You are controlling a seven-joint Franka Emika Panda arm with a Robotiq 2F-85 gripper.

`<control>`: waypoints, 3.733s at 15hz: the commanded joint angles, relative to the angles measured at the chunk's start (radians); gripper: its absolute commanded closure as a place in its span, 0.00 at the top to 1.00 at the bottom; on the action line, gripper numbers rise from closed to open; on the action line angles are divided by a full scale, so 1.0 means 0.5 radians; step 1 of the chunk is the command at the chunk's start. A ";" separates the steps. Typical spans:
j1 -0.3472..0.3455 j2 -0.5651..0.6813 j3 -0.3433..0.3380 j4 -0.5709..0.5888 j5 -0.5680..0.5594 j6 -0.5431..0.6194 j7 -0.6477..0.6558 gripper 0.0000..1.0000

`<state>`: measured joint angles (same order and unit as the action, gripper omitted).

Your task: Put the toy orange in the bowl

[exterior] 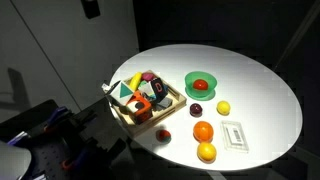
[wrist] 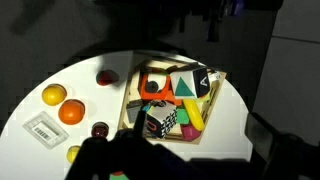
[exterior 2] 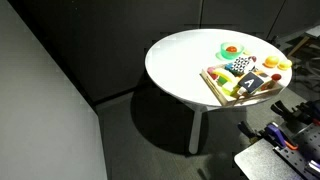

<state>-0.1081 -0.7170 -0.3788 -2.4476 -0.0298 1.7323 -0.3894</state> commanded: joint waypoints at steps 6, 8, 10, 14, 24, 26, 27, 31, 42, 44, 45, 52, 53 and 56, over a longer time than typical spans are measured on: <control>-0.033 0.045 0.024 0.015 0.018 0.006 -0.008 1.00; -0.033 0.081 0.026 0.022 0.018 0.013 0.000 1.00; -0.033 0.132 0.030 0.032 0.022 0.023 0.013 1.00; -0.042 0.270 0.044 0.064 0.017 0.063 0.050 1.00; -0.126 0.737 0.075 0.126 0.020 0.606 0.173 1.00; -0.148 0.832 0.073 0.143 0.024 0.705 0.203 1.00; -0.160 0.875 0.074 0.154 0.023 0.743 0.217 1.00; -0.209 1.046 0.073 0.196 0.019 0.864 0.276 1.00; -0.264 1.182 0.089 0.199 0.010 0.996 0.324 1.00; -0.265 1.182 0.089 0.200 0.010 0.996 0.325 1.00; -0.265 1.182 0.089 0.201 0.009 0.996 0.325 1.00; -0.274 1.382 0.085 0.282 0.091 0.976 0.287 1.00; -0.274 1.419 0.089 0.304 0.117 0.967 0.270 1.00; -0.278 1.511 0.109 0.356 0.188 1.013 0.237 1.00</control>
<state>-0.2277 -0.0157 -0.3447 -2.3227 0.0223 2.2328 -0.2382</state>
